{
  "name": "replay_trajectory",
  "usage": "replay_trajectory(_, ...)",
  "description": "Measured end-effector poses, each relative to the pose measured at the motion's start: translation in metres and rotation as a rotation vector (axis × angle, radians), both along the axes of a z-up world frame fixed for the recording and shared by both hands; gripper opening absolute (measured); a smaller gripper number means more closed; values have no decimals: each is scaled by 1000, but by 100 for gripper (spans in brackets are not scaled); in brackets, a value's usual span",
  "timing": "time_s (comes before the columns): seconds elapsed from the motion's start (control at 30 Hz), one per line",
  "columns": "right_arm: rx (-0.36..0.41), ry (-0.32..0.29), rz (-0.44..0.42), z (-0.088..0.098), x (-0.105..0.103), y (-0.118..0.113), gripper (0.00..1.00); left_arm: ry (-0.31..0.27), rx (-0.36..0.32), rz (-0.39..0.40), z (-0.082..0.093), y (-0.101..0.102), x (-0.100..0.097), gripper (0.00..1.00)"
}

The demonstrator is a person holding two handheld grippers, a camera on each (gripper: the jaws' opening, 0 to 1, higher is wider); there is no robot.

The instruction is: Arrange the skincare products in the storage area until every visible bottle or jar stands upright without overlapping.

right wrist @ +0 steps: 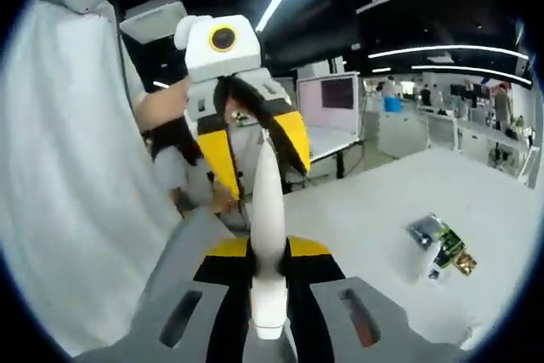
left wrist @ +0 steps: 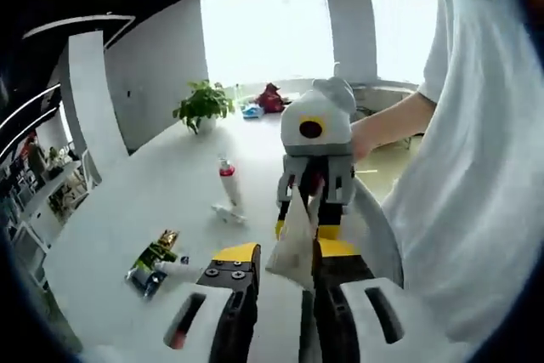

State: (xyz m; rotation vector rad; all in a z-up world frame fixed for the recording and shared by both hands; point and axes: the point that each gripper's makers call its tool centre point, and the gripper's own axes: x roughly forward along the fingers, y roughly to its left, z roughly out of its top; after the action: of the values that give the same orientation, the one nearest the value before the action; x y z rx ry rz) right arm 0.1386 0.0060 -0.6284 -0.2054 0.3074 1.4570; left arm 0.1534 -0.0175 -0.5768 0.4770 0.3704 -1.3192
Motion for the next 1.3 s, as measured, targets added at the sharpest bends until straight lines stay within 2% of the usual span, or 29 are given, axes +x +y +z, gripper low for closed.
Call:
replay_trajectory(0.03, -4, 0, 16, -1, -2, 1, 13, 11, 20, -30, -4, -2, -7, 21)
replay_trajectory(0.13, -13, -10, 39, -3, -4, 1, 13, 12, 24, -46, -10, -7, -13, 21)
replay_trajectory(0.23, 7, -8, 56, -2, -7, 2, 13, 56, -41, -29, -11, -12, -15, 21)
replay_trajectory(0.3, 15, -7, 60, -2, -7, 1, 13, 65, -66, -19, -10, -12, -13, 20)
replay_trajectory(0.4, 18, -7, 67, -3, -5, -2, 13, 68, -68, -7, -11, -13, -13, 19)
replay_trajectory(0.5, 3, -20, 88, -7, -6, -5, 13, 40, -30, -16, -16, -17, -14, 18)
replay_trajectory(0.57, -8, -25, 100, -10, -6, -8, 13, 43, -12, -18, -19, -21, -16, 17)
replay_trajectory(0.63, -29, -44, 117, -14, -6, -13, 14, -1, 22, -54, -23, -25, -18, 15)
replay_trajectory(0.7, -46, -55, 130, -16, -6, -17, 14, -5, 38, -59, -25, -30, -17, 14)
replay_trajectory(0.87, -49, -50, 121, -19, 0, -31, 15, -4, 70, -72, -29, -42, -7, 13)
replay_trajectory(1.07, -58, -42, 102, -19, 9, -52, 15, 4, 76, -87, -30, -60, 3, 13)
replay_trajectory(1.3, -67, 4, 29, -25, 26, -88, 17, 19, 76, -117, -36, -95, 20, 13)
